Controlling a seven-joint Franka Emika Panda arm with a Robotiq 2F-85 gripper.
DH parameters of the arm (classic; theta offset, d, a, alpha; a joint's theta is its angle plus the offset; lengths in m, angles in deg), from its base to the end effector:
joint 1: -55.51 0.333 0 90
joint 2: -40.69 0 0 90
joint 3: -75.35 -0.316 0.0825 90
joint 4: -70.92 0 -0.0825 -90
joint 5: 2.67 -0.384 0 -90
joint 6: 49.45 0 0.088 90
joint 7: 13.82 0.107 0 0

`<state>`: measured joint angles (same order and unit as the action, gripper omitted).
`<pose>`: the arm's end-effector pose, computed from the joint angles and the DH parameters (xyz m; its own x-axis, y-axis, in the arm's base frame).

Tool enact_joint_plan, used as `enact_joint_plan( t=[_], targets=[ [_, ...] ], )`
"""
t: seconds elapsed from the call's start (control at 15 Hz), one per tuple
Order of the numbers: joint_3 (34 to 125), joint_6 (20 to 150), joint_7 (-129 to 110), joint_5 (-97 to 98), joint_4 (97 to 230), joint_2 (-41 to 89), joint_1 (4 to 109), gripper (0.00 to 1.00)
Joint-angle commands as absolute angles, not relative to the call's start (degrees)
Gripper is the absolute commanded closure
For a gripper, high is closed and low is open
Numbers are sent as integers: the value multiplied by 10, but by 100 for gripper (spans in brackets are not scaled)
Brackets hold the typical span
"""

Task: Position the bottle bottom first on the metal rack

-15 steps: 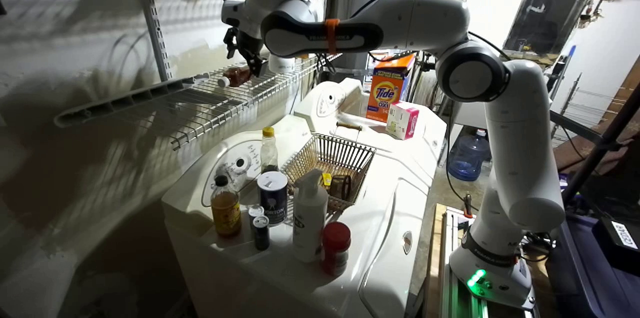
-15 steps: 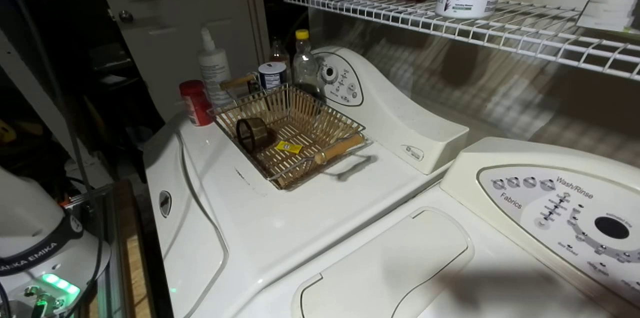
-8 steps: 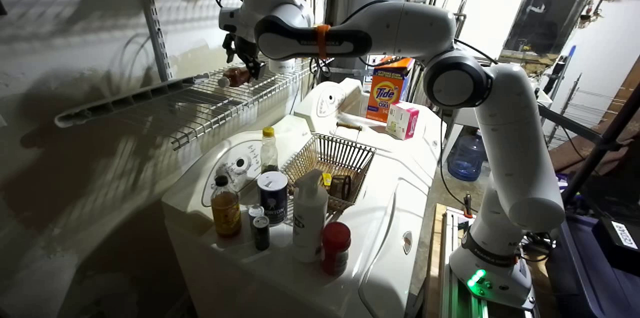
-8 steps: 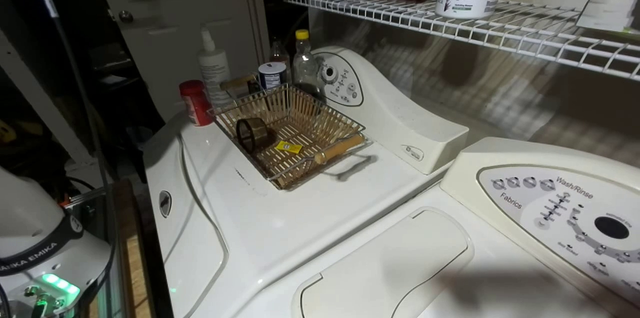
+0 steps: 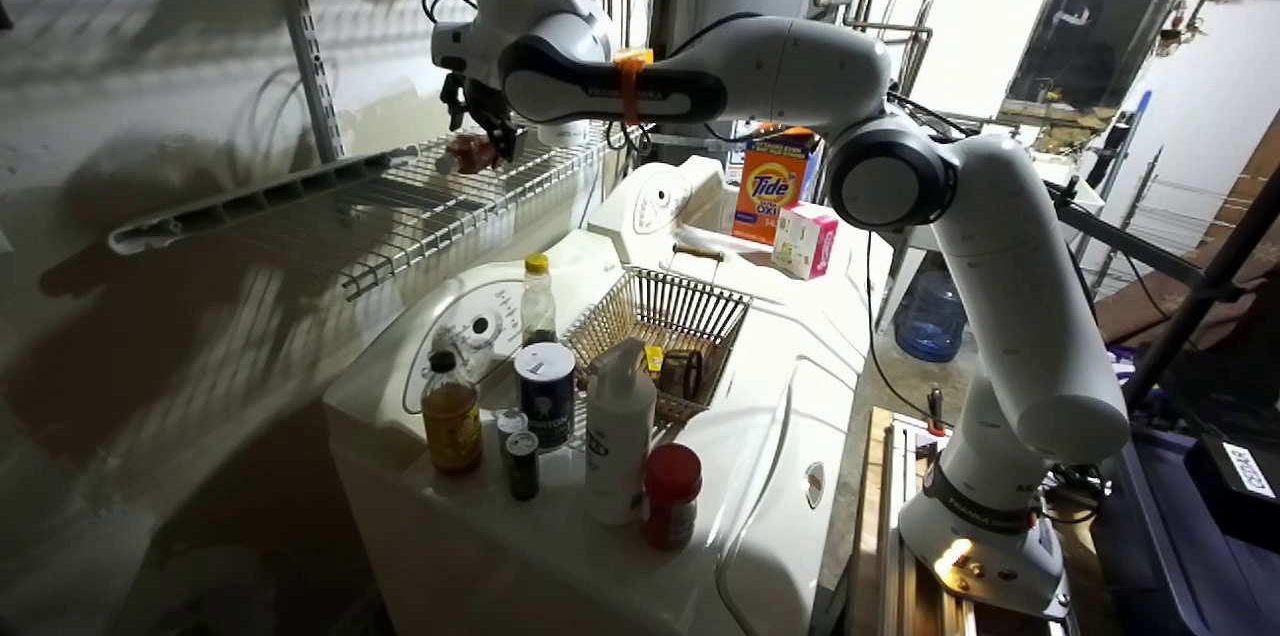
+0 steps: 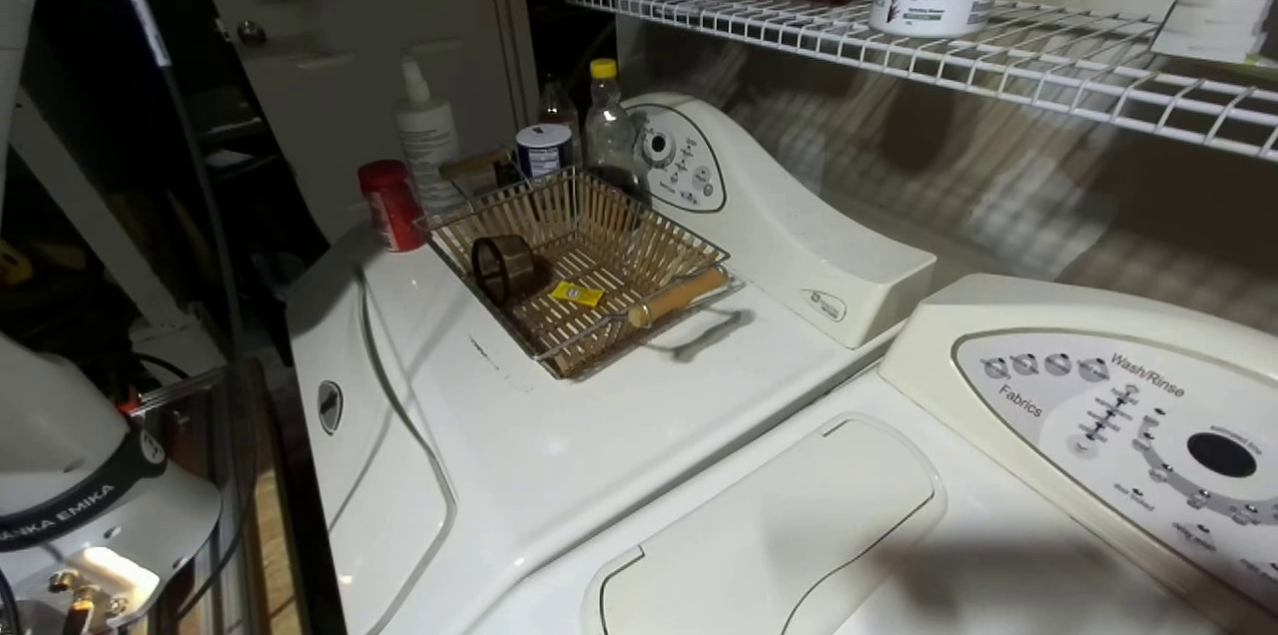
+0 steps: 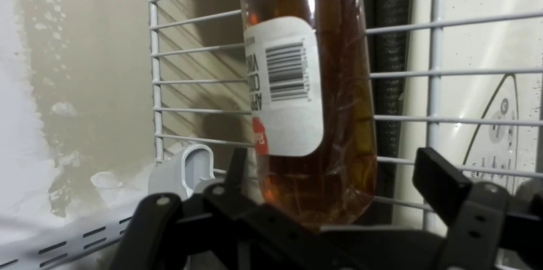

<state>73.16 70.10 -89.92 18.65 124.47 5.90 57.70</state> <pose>0.7598 0.0291 0.5963 0.1492 0.9650 -0.2156 0.8308 -0.0041 0.5566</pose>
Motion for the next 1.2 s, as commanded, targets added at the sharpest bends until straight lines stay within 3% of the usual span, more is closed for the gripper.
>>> enact_joint_plan(
  t=[0.0, 0.07, 0.2, 0.67, 1.13],
  targets=[
    [726, 692, -920, 176, 1187, 24, 571, 5],
    [726, 691, -920, 176, 1182, 20, 571, 26],
    [725, 688, -921, 174, 1173, 14, 569, 31],
    [718, 662, -905, 143, 1152, 12, 557, 77],
    [702, 695, -842, 46, 1150, 19, 523, 85]
  ],
)
